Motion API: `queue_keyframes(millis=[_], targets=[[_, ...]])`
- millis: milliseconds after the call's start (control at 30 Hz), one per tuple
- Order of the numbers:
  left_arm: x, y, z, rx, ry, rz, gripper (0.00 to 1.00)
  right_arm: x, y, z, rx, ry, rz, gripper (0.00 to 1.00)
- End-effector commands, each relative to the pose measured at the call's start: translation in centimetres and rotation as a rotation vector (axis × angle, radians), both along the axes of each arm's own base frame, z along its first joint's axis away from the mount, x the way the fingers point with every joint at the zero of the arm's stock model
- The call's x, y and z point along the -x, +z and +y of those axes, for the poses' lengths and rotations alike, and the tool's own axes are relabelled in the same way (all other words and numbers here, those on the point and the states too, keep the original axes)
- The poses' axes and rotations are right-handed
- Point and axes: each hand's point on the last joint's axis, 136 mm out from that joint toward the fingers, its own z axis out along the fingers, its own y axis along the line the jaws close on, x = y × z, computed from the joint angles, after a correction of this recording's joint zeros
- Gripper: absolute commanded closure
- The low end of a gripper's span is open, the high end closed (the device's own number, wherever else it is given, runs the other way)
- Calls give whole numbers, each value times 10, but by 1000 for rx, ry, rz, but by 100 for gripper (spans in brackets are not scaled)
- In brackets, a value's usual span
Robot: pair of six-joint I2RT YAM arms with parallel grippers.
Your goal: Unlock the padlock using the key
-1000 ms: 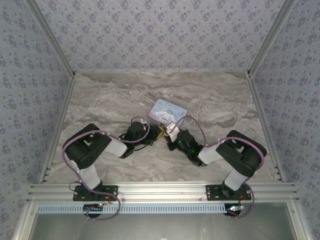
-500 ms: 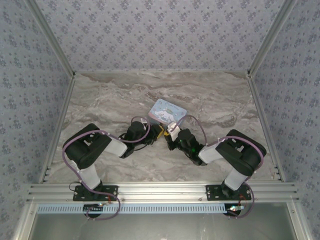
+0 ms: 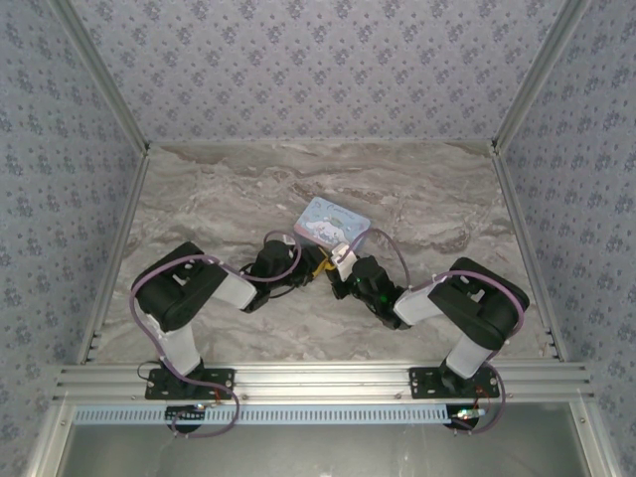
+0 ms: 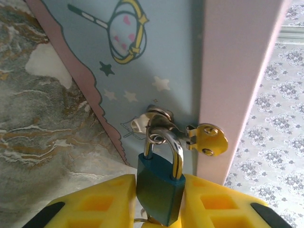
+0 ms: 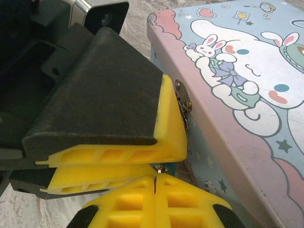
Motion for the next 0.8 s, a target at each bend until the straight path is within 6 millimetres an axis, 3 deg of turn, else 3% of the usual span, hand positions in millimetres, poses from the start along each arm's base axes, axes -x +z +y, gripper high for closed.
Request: queue_keyframes(millis=[0,400,600,767], targets=[[-4,5,-9,18,-14,-17,76,1,3,6,3,12,-6,100],[-1,4,-5,-2,-15,-19,94,0,16,4,-111,30,44,100],[-1,10,-4,-13,-19,-33,100,4,12,-1,-14,59,7,100],[-1,15,-3,-15,-19,-41,100,11,6,-4,101,95,-54,74]])
